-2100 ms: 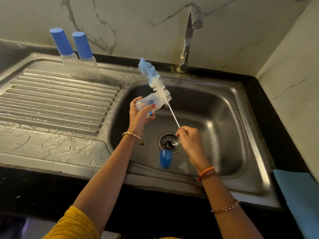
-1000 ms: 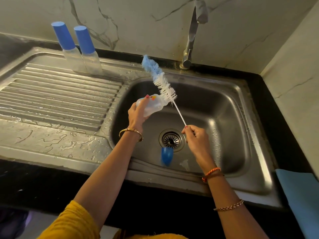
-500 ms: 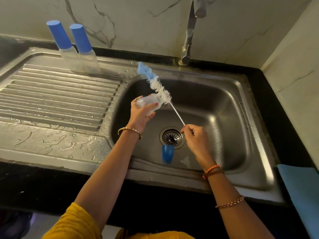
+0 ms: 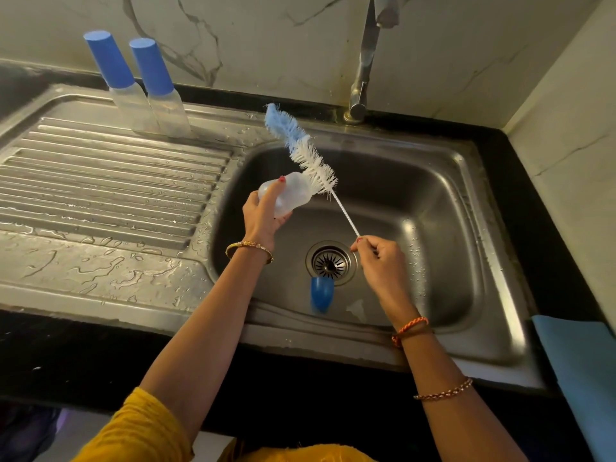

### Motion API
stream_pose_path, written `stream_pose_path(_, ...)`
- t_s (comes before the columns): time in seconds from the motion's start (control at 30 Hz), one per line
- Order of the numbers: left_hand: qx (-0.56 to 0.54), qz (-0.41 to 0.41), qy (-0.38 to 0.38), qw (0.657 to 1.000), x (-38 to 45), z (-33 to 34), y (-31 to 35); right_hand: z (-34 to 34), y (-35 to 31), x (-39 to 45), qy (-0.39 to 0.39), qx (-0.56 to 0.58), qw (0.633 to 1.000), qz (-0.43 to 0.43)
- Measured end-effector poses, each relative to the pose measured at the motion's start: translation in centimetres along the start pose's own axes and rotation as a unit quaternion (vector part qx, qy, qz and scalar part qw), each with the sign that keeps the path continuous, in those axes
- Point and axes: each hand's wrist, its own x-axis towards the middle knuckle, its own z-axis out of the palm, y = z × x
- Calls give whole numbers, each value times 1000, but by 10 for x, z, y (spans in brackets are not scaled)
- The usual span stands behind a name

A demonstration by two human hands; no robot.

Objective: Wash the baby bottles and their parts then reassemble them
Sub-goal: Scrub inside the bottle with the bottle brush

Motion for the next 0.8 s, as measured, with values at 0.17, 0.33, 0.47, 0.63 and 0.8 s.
stream_pose_path(0.17, -64, 18, -6, 998, 0, 1, 1, 0, -3, -3, -26, -7, 1000, -10)
stream_pose_path(0.33, -180, -75, -28, 981, 6, -6, 7, -4, -3, -2, -95, 10, 994, 44)
stream_pose_path(0.47, -182, -109, 0, 977, 5, -6, 6, -15, -5, -1, -108, 38, 990, 88)
stream_pose_path(0.63, -23, -81, 0, 996, 5, 2, 2, -7, -9, -3, -63, 67, 993, 69)
stream_pose_path(0.8, -13, -58, 3, 998, 6, 3, 0, -1, -9, -4, -57, 60, 995, 59)
